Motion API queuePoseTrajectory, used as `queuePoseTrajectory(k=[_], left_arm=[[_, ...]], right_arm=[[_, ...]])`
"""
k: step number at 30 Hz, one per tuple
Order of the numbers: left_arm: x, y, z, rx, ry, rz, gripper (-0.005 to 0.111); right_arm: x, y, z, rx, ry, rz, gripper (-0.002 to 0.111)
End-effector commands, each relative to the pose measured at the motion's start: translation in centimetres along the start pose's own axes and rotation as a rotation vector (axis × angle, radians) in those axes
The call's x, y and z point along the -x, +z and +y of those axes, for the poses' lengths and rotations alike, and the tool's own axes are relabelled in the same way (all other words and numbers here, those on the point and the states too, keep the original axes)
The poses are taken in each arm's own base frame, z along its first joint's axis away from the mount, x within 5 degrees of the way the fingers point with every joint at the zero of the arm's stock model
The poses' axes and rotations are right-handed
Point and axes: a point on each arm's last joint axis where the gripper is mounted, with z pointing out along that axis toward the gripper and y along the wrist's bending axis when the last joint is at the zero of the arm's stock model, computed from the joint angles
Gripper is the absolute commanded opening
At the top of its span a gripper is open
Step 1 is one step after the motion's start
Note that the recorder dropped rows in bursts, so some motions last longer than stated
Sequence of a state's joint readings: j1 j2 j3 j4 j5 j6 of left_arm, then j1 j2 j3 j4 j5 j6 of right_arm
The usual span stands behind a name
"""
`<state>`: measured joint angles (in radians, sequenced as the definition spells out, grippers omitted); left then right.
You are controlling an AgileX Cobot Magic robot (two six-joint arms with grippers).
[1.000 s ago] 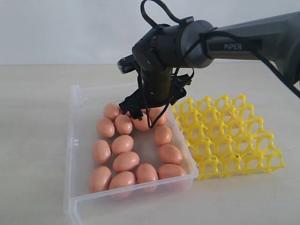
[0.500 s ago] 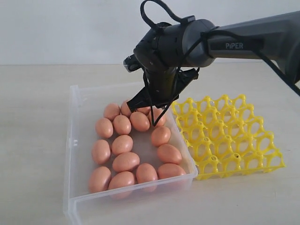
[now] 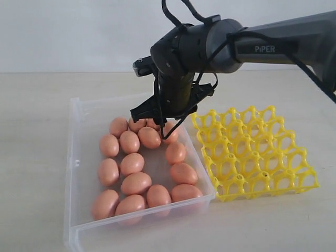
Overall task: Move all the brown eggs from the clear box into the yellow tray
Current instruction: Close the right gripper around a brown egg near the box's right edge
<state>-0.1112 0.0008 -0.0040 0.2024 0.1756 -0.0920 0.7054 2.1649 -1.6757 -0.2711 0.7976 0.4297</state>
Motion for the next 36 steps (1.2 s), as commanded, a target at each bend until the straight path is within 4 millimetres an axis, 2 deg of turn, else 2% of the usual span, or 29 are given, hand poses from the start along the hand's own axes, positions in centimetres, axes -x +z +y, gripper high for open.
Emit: queuePoseTrajectory(k=[1, 3, 6, 8, 10, 13, 18, 31, 36], left_arm=[[-0.1, 0.0, -0.1, -0.006, -0.007, 0.000, 0.004], [-0.1, 0.0, -0.1, -0.006, -0.007, 0.000, 0.004], [-0.1, 0.0, -0.1, -0.016, -0.006, -0.001, 0.004], [-0.1, 0.0, -0.1, -0.023, -0.006, -0.002, 0.004], [-0.1, 0.0, -0.1, -0.023, -0.006, -0.002, 0.004], [-0.1, 0.0, -0.1, -0.023, -0.006, -0.002, 0.004], [-0.1, 0.0, -0.1, -0.023, -0.006, -0.002, 0.004], [-0.1, 0.0, -0.1, -0.023, -0.006, -0.002, 0.004], [-0.1, 0.0, -0.1, -0.023, -0.006, -0.002, 0.004]], right_arm=[[0.0, -0.2, 0.9, 0.095, 0.057, 0.006, 0.042], [-0.2, -0.6, 0.8, 0.085, 0.033, 0.024, 0.042], [0.4, -3.3, -0.2, 0.025, -0.024, -0.014, 0.042], [0.8, -5.4, -0.2, 0.061, 0.008, -0.044, 0.042], [0.6, -5.9, 0.6, 0.165, 0.044, -0.028, 0.042], [0.1, -4.0, 1.7, 0.232, 0.058, 0.027, 0.042], [-0.4, -1.7, 1.9, 0.213, 0.071, 0.067, 0.042], [0.0, -0.7, 1.3, 0.142, 0.096, 0.015, 0.042], [-0.3, 0.7, 1.3, 0.116, 0.108, 0.029, 0.042]])
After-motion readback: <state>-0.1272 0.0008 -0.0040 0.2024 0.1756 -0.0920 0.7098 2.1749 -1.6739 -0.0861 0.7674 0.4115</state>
